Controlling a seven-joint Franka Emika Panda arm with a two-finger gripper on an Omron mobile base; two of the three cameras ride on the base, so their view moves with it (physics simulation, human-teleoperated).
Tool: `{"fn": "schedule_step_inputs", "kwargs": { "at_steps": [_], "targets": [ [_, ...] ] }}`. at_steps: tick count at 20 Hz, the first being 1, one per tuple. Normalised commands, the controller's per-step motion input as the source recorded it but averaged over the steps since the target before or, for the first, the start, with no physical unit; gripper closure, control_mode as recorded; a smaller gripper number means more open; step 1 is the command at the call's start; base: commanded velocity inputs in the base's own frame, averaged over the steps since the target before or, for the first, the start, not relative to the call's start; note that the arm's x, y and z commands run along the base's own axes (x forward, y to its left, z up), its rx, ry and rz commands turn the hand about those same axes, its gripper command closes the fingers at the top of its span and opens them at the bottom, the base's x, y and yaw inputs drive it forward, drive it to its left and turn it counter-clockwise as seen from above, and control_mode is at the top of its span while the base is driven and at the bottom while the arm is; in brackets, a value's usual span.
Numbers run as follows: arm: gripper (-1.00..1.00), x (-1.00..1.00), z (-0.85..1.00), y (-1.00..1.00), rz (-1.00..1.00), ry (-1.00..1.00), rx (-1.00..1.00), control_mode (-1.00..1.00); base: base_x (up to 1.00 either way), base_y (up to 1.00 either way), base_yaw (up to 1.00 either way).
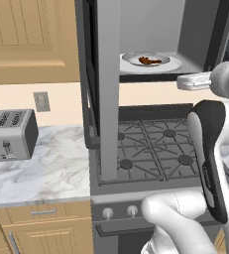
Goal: Transport the chicken drumstick from the fridge to the microwave and turn on the microwave.
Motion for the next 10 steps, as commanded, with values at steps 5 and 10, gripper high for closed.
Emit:
{"fn": "schedule_step_inputs", "kwargs": {
  "at_steps": [5, 10],
  "targets": [
    [1.00, -0.64, 0.36, 0.00, 0.00, 0.04, 0.00, -1.00, 0.00, 0.00, 0.00],
    [1.00, -0.54, 0.33, 0.00, 0.00, 0.05, 0.02, -1.00, 0.00, 0.00, 0.00]
  ]
}}
